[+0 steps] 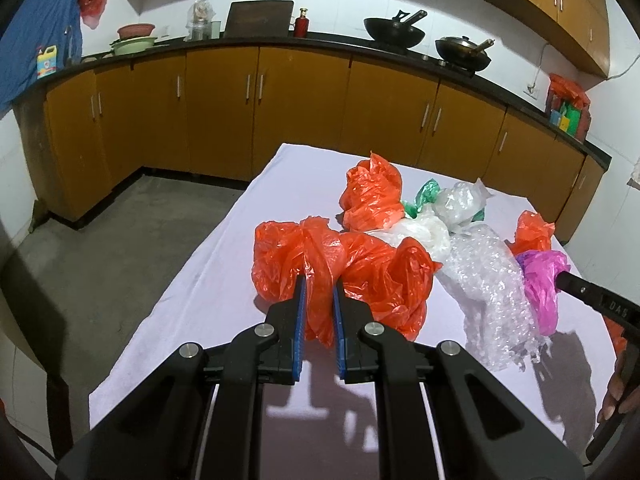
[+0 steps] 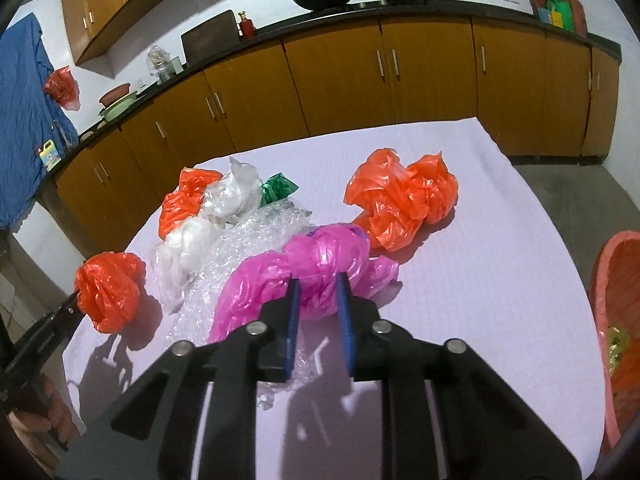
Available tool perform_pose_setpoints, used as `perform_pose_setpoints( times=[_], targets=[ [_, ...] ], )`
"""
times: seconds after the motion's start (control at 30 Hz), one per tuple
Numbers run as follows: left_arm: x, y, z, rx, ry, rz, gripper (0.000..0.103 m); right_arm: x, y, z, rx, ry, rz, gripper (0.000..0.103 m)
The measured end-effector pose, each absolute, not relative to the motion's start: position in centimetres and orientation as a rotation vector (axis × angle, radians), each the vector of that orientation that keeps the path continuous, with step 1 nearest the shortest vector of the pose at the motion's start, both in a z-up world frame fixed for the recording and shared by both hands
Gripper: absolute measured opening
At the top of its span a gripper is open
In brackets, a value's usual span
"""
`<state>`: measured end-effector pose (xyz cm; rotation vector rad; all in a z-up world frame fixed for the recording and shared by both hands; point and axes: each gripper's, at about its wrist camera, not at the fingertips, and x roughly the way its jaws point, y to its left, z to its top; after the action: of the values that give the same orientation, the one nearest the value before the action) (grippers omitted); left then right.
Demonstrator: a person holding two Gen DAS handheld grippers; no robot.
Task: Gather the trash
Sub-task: 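Grasp the pink plastic bag with the right gripper, then carry the red bag over the orange basket with the left gripper while the right carries the pink bag there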
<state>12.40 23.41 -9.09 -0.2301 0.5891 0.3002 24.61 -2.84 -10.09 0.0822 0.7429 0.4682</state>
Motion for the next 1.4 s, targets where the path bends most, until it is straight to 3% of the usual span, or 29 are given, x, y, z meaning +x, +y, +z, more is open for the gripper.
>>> perform_pose_setpoints(
  times=[0.23, 1.4],
  targets=[
    [12.1, 23.0, -8.4, -0.228, 0.569, 0.288, 0.013, 23.5, -3.5, -9.9, 0.060, 0.724, 0.467, 0.005],
    [15.1, 10.8, -4.5, -0.152, 0.499, -0.020, 0.013, 18.5, -15.0, -4.9, 0.140, 0.553, 0.308, 0.005]
  ],
)
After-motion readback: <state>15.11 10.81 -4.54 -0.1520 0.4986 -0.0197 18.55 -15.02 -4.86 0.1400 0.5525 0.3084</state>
